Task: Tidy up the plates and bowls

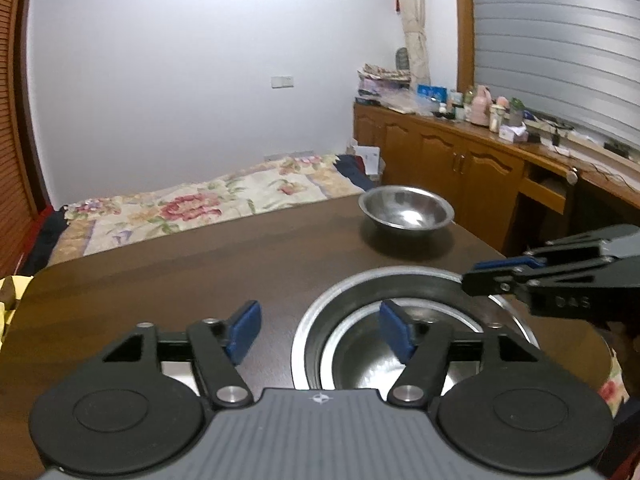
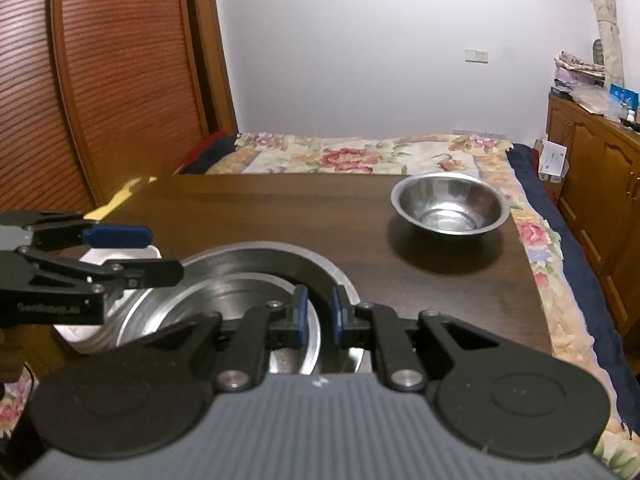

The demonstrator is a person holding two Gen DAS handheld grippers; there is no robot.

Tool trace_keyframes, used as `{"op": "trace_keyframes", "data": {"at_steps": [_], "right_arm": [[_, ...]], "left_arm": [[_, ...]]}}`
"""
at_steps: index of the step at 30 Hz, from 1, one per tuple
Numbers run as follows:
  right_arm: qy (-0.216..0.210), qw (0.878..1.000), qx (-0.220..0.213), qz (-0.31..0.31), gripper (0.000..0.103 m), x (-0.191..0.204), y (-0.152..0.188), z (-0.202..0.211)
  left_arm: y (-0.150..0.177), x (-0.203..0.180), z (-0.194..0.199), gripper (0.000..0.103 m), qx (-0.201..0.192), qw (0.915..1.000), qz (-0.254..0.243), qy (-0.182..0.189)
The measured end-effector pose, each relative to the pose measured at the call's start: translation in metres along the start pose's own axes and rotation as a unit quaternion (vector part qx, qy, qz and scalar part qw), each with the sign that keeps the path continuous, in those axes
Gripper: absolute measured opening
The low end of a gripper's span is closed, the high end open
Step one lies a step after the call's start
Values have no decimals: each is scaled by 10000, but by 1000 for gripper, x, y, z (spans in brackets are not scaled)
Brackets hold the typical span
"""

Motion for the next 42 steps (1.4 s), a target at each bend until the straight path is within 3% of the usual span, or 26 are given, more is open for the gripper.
{"op": "trace_keyframes", "data": {"at_steps": [2, 4, 11, 30, 42], "right_arm": [[-5, 9999, -95, -41, 17, -1, -3, 6], [7, 9998, -197, -61, 35, -1, -6, 11], [119, 9984, -540, -116, 58, -9, -20, 24], [401, 9945, -939, -220, 67, -40, -47, 34], [601, 9913, -1141, -268, 69, -69, -70, 7]], "left_arm": [[-7, 1, 0, 80, -69, 10000, 34, -42], [-11, 2, 1, 83, -119, 9999, 22, -85], [-35, 0, 3, 91, -299, 9994, -60, -185], [-68, -2, -12, 92, -379, 9989, -220, -169], [-95, -3, -64, 92, -220, 9991, -271, 222]]}}
Point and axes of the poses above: each gripper's, at about its wrist camera, not at the fingertips, and z roughly against the way its jaws point, x to its left, y to its underside, the point moved 7 cm from there along -z, roughly the way its jaws point, and after that the axes turned 15 degrees about -z, right-handed, at the moved point
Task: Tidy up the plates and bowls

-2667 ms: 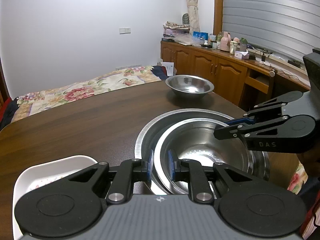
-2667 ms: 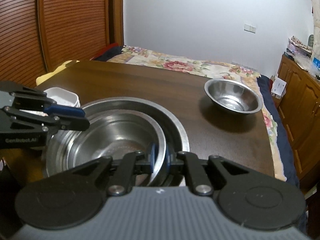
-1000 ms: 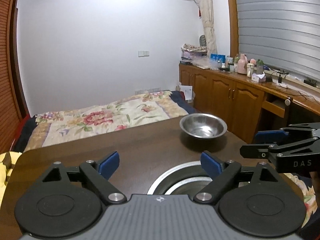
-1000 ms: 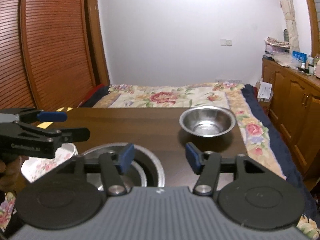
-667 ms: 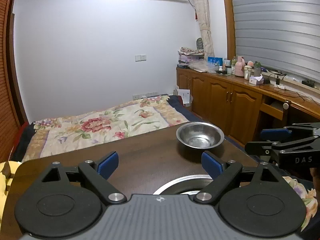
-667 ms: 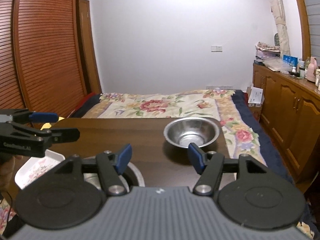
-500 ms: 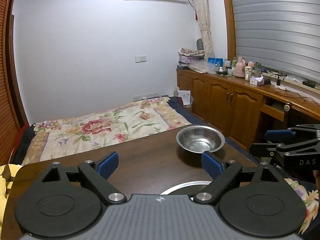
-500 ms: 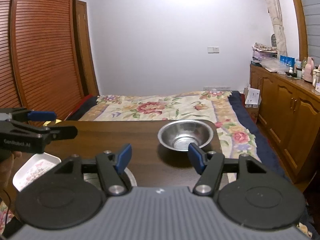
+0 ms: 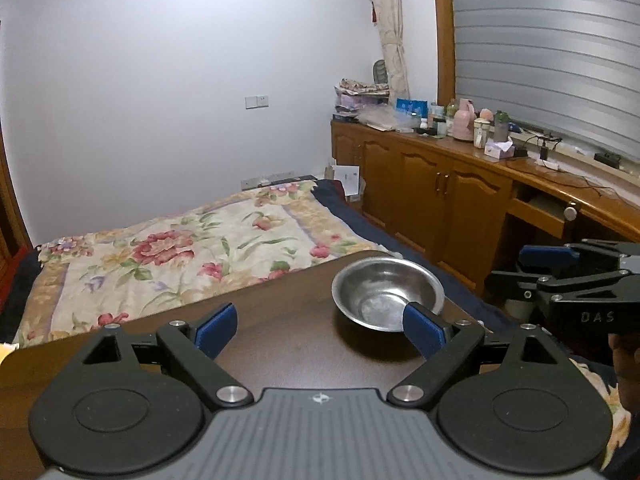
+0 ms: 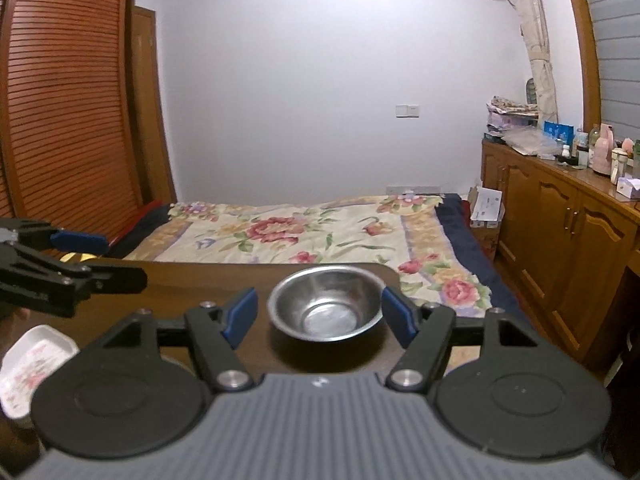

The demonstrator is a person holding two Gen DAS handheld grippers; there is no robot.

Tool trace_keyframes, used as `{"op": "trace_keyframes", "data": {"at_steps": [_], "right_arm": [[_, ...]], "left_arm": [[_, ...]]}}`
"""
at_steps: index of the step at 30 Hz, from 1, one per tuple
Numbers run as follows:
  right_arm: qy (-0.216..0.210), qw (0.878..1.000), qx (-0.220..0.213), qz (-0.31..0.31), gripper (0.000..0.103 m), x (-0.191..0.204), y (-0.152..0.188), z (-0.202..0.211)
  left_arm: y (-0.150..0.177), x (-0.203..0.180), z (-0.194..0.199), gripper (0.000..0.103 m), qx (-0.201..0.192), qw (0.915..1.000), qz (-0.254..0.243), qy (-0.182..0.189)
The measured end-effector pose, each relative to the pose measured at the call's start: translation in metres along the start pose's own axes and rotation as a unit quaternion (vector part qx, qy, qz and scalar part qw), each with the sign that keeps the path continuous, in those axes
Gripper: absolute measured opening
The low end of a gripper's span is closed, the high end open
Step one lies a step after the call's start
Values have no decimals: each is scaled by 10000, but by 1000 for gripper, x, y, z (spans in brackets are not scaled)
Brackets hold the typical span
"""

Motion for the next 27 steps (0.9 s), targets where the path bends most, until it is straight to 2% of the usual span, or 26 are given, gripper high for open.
{"op": "trace_keyframes", "data": {"at_steps": [7, 13, 21, 24, 27], "right_arm": [[137, 9995, 115, -272, 69, -25, -2, -38], [213, 9982, 339, -455, 68, -42, 2, -68], [157, 9950, 690, -710, 68, -54, 15, -91], [91, 9932, 834, -806, 66, -53, 18, -96], [26, 9918, 945, -862, 63, -52, 21, -101]], "left_arm": [[-17, 1, -35, 92, 102, 9999, -33, 105], [-17, 0, -69, 91, 306, 9992, -13, 264], [-10, 0, -110, 73, 644, 9965, 11, 528], [-8, -1, -122, 64, 757, 9953, 4, 602], [-4, -2, -132, 59, 863, 9939, 16, 692]]}}
Point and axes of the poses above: each gripper's, at about its wrist camera, not at the fingertips, and z roughly against the way its jaws point, x to its left, y to its underside, the point moved 7 cm from there along -z, roughly the way its jaws point, and after that the axes turned 15 degrees about -z, right-handed, at the moved point
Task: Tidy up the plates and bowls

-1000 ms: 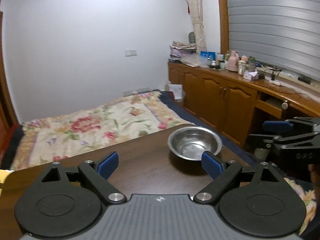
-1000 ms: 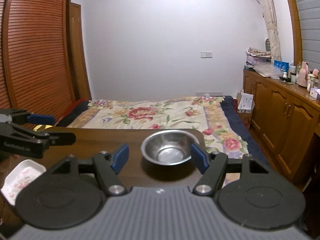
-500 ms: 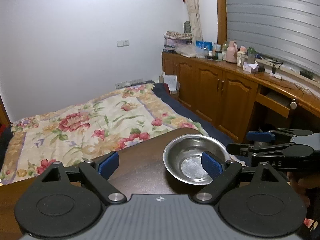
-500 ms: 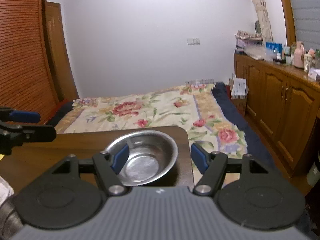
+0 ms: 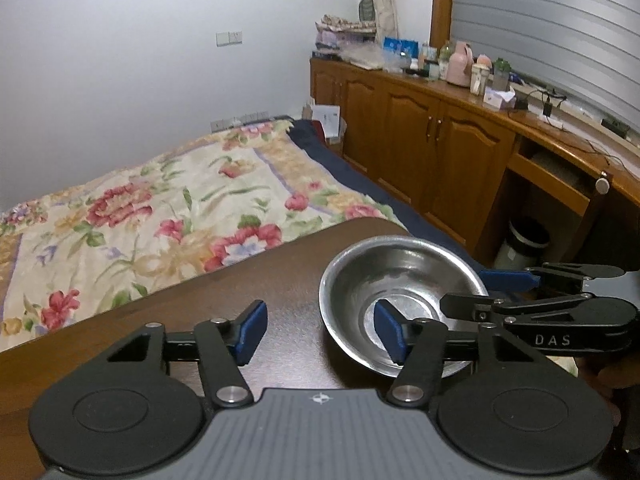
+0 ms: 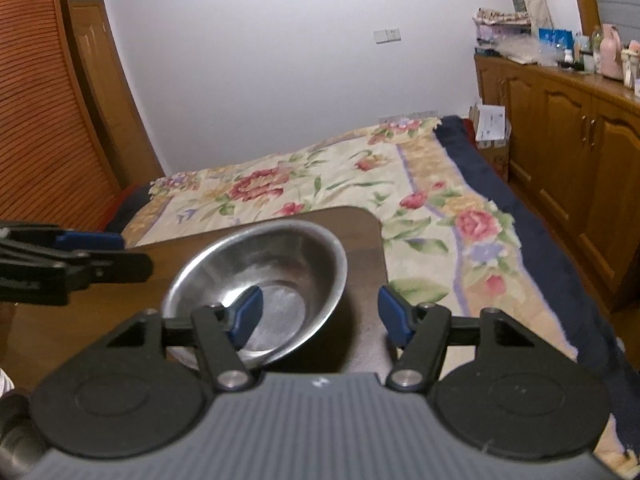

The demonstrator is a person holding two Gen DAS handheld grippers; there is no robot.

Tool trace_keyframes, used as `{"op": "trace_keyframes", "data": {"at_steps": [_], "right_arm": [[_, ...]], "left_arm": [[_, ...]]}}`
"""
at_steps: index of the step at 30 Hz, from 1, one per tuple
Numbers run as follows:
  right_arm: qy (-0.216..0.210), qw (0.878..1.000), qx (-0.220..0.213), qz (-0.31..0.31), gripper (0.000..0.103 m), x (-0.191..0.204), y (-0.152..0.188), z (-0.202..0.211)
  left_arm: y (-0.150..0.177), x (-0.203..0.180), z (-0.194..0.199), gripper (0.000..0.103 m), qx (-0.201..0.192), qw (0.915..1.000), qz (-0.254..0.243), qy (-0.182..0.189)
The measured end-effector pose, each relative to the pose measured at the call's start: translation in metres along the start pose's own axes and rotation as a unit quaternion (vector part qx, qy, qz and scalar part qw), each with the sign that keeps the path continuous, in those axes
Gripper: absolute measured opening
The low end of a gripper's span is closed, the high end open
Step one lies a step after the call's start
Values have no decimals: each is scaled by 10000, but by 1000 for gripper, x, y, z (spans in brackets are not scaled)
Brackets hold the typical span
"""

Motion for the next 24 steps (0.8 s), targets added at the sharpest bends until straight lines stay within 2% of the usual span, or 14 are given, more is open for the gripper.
{"op": "trace_keyframes", "data": {"at_steps": [12, 18, 24], "right_arm": [[-212, 9994, 215, -154, 57, 7, 4, -4], [-251, 9991, 247, -234, 55, 7, 3, -6], [-275, 9990, 250, -245, 48, 8, 5, -6]], "left_arm": [[1, 3, -26, 41, 289, 9991, 95, 300], [3, 1, -29, 37, 333, 9986, 112, 387], [6, 0, -33, 28, 411, 9981, 120, 436]]}}
Point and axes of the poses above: each gripper's, at about its wrist camera, not at the fingertips, and z roughly against the way its jaws point, x to its left, y to its underside, the point moved 7 cm from there along -z, roughly the way its jaws point, and after that the axes turned 15 degrees about -z, right-handed, at the moved point
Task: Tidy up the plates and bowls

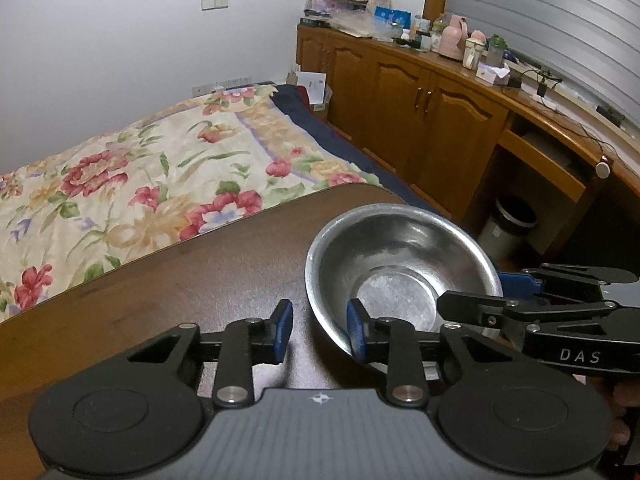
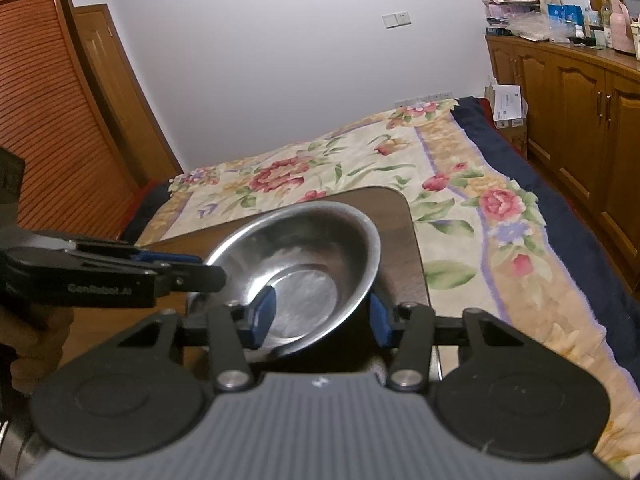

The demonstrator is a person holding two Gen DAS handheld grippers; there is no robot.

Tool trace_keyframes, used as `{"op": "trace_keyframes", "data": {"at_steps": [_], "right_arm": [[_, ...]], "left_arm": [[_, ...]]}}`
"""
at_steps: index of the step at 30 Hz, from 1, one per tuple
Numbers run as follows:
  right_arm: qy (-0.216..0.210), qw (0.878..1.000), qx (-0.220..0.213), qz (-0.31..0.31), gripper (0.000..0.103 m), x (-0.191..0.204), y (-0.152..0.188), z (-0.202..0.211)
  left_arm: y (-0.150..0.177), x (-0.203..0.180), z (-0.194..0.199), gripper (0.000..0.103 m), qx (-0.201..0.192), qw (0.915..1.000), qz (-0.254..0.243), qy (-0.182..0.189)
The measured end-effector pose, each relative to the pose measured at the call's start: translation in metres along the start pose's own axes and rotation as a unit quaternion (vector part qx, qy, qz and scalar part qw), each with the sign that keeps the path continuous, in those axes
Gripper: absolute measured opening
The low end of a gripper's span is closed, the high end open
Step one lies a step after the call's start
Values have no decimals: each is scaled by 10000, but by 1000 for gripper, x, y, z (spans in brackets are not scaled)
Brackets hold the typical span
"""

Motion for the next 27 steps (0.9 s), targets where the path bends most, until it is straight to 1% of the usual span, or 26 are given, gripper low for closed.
{"op": "trace_keyframes", "data": {"at_steps": [3, 6, 8, 10, 12, 14, 21, 27], "right_arm": [[2, 10000, 28, -10, 39, 0, 1, -1], [21, 10000, 17, -6, 39, -1, 0, -1], [29, 10000, 13, -30, 38, -3, 0, -2], [8, 10000, 45, -89, 32, -4, -1, -3], [11, 9998, 90, -178, 29, -6, 0, -5], [31, 9997, 114, -212, 24, -7, 1, -5], [-26, 9996, 19, -292, 21, -2, -3, 8], [-109, 9994, -127, -294, 21, 9, -9, 26]], "left_arm": [[1, 0, -3, 23, 46, 10000, 4, 48], [2, 0, -5, 19, 87, 9999, 30, 65], [2, -1, -4, 18, 85, 9999, 38, 105], [2, -1, -2, 18, 115, 9999, 46, 90], [1, -2, 2, 17, 98, 9999, 26, 53], [1, -3, 8, 17, 44, 10000, 38, 49], [-5, -6, 31, 17, -179, 9998, -2, -23], [-12, -8, 55, 17, -406, 9991, -53, -106]]}}
Point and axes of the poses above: each gripper's, at about its wrist camera, not at the fingertips, and z roughly against the way its jaws point, x to its left, y to its underside, the point moved 7 cm from there along -z, roughly the way its jaws point, and after that the axes turned 15 degrees about -z, right-handed, at the moved point
